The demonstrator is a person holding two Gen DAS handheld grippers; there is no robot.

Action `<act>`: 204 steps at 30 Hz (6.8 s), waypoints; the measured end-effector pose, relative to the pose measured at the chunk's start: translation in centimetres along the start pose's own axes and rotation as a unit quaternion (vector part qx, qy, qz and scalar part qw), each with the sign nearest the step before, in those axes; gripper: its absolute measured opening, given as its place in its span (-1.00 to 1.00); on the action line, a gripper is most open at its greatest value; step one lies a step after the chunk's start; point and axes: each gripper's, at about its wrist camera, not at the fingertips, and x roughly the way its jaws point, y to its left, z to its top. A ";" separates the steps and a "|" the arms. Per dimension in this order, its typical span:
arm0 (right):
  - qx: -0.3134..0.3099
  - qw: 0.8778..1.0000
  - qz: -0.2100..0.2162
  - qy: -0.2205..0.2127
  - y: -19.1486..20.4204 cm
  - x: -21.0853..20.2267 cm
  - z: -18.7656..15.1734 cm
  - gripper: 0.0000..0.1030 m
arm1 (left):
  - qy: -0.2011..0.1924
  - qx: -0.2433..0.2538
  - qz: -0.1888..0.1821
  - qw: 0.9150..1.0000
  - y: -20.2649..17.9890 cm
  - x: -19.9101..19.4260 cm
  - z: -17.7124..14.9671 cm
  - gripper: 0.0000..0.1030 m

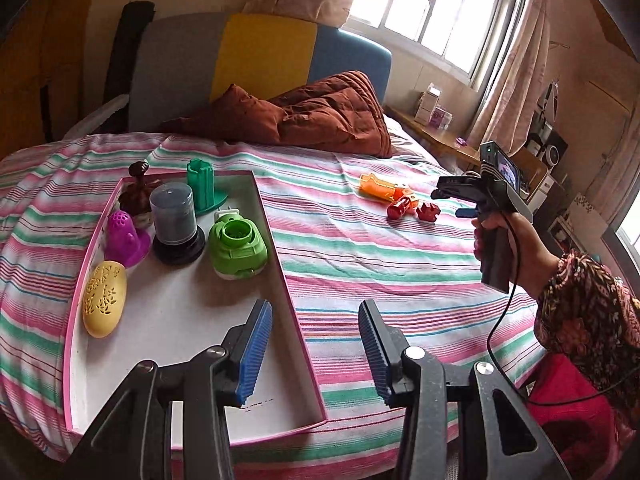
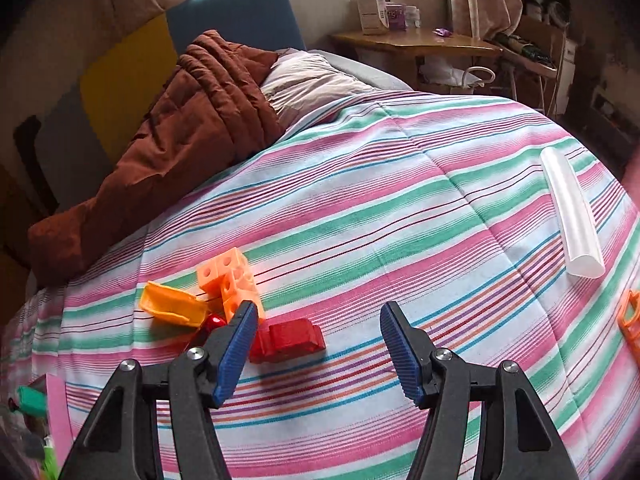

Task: Organize rigid objects
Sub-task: 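Withdraw both open tools from the tray toward the red pieces, then grasp the red puzzle piece with the right tool, then lift the red puzzle piece with the right tool while the left tool grasps the red cylinder, then carry the red cylinder to the tray with the left tool while the right tool holds the puzzle piece, then lower the red cylinder into the tray and open the left tool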

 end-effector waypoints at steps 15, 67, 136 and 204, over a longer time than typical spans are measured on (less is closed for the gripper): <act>-0.070 0.997 0.037 -0.022 -1.8 -4.1 -5.8 0.40 | 0.012 0.006 -0.024 1.000 -1.9 1.7 0.4 -0.12; -0.148 0.988 -0.026 -0.043 -3.4 -2.6 -9.0 -0.09 | 0.114 0.166 0.061 0.978 -16.4 26.1 11.7 0.10; -0.140 0.988 -0.041 -0.059 -3.4 -2.9 -9.2 -0.10 | 0.086 0.119 -0.060 0.987 -11.5 10.7 3.8 -0.50; -0.139 0.986 0.073 -0.048 2.0 -9.2 -14.8 -0.10 | -0.013 -0.097 0.078 0.992 9.6 0.4 -0.9 -0.30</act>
